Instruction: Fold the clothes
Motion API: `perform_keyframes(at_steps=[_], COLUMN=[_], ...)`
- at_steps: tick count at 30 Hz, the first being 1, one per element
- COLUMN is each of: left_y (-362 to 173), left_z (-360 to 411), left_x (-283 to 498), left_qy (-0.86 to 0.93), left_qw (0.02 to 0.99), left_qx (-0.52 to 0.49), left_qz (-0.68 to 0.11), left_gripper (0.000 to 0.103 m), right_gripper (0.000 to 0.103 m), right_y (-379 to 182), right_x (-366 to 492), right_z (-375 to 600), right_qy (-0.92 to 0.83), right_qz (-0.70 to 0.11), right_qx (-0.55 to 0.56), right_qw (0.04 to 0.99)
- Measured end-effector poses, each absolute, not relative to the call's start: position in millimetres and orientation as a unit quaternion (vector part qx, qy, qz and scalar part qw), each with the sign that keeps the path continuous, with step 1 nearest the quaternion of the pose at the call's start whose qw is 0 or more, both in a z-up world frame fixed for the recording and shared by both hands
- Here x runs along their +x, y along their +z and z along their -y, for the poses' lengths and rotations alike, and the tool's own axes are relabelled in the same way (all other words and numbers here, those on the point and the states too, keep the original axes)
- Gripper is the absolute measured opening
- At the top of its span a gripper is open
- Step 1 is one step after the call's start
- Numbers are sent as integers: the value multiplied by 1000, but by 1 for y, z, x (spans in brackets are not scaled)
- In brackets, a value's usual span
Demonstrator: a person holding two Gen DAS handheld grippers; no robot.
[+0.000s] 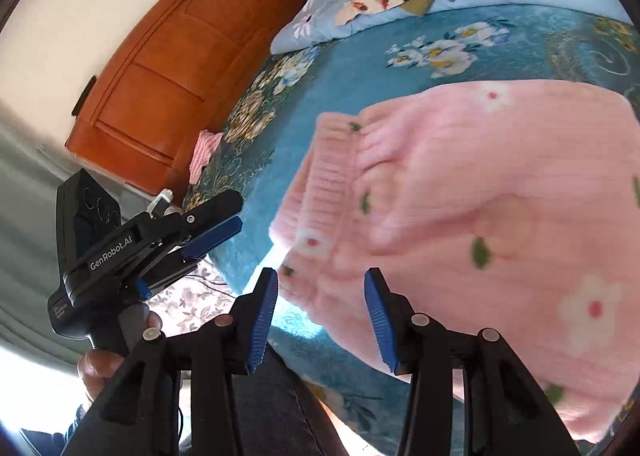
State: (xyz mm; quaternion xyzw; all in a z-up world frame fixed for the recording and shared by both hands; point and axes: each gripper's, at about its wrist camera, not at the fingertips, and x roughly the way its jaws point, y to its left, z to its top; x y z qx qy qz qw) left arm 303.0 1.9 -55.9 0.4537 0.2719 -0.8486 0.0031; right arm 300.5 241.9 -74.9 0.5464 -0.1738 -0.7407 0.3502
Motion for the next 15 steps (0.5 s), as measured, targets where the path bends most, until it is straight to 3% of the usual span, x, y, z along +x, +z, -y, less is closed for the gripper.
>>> perform_keyframes(at_steps=[6,8,10,15], left_y=[-79,-80,-89,-120], left_z=[-29,-37,-39,-14], left_x=[285,284,278,277], left_qy=[-837,-843,-837,-814], left_qw=[-17,3,45,78], left_qx=[485,496,522,550], left_qz=[-252,-209,-158,-172], left_gripper=[61,61,53,56], right_gripper=[47,47,47,46], right_y=[-68,-72,-75,-73], right_x=[301,303,304,300], right_z=[-324,-341,-351,-361], right_qy=[-785,-784,-784,-794], right_qz=[187,206,217,211], right_qx=[533,535,535,527], right_qw=[255,237,228,219])
